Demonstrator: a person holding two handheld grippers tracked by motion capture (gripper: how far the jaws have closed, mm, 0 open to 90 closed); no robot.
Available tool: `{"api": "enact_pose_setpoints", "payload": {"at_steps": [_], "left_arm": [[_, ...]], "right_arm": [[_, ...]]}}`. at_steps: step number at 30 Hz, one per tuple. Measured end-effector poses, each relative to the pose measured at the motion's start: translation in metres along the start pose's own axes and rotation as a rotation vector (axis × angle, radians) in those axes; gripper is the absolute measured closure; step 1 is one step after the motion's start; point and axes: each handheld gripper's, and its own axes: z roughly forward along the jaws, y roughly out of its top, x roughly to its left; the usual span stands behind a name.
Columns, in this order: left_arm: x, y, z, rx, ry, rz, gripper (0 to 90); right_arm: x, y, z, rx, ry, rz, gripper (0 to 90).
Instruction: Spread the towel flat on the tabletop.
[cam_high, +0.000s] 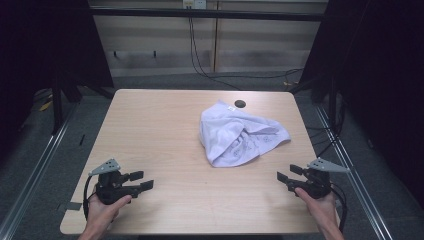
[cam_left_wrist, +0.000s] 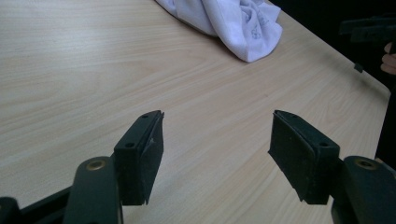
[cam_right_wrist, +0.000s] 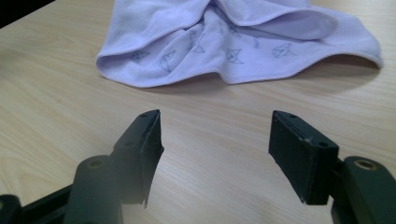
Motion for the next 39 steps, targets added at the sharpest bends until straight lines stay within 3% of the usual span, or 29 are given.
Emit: {"api": "enact_pose_setpoints", "payload": {"at_steps": [5,8,11,15,18,20,21,22,23,26,28,32,34,36,38,39], "left_arm": [[0.002,0.000,0.004,0.005,0.003,0.001,34.7],[0.006,0.002,0.007,0.013,-0.005,0.018,34.6],[0.011,0.003,0.010,0.020,-0.005,0.030,35.2],[0.015,0.004,0.013,0.017,0.005,0.023,35.4],[0.018,0.005,0.016,0.020,0.021,0.017,30.8],[0.018,0.005,0.016,0.018,0.021,0.022,31.2],[0.019,0.005,0.016,0.012,0.015,0.032,31.3],[0.020,0.006,0.016,-0.008,-0.016,0.029,32.5],[0.020,0.006,0.016,-0.018,-0.017,0.028,34.5],[0.025,0.005,0.018,-0.019,-0.023,0.007,35.2],[0.025,0.005,0.018,-0.013,-0.012,0.016,35.0],[0.030,0.006,0.018,-0.019,0.005,0.007,34.9],[0.034,0.010,0.018,-0.056,0.011,-0.015,35.2],[0.036,0.013,0.020,-0.044,0.038,0.002,34.9],[0.036,0.013,0.021,-0.036,0.037,0.005,34.8],[0.035,0.015,0.023,-0.029,0.043,0.018,33.9]], "right_arm": [[0.005,0.005,0.013,0.044,0.023,-0.041,33.8],[0.006,0.010,0.023,0.079,0.063,-0.065,34.0],[0.009,0.017,0.029,0.076,0.075,-0.102,34.0],[0.008,0.028,0.040,0.064,0.103,-0.100,33.9],[-0.001,0.047,0.068,0.114,0.125,-0.104,32.1],[-0.004,0.050,0.076,0.121,0.121,-0.104,32.3],[-0.012,0.060,0.094,0.142,0.112,-0.098,31.5],[-0.015,0.062,0.100,0.149,0.109,-0.095,31.0],[-0.018,0.066,0.108,0.148,0.110,-0.086,30.1],[-0.022,0.073,0.129,0.181,0.141,-0.075,28.3],[-0.023,0.079,0.142,0.214,0.162,-0.076,26.0],[-0.027,0.087,0.155,0.212,0.161,-0.071,26.4],[-0.031,0.092,0.166,0.235,0.152,-0.082,25.6],[-0.034,0.095,0.175,0.254,0.158,-0.078,26.9],[-0.032,0.096,0.178,0.252,0.161,-0.087,27.0],[-0.027,0.097,0.185,0.271,0.151,-0.126,27.2]]}}
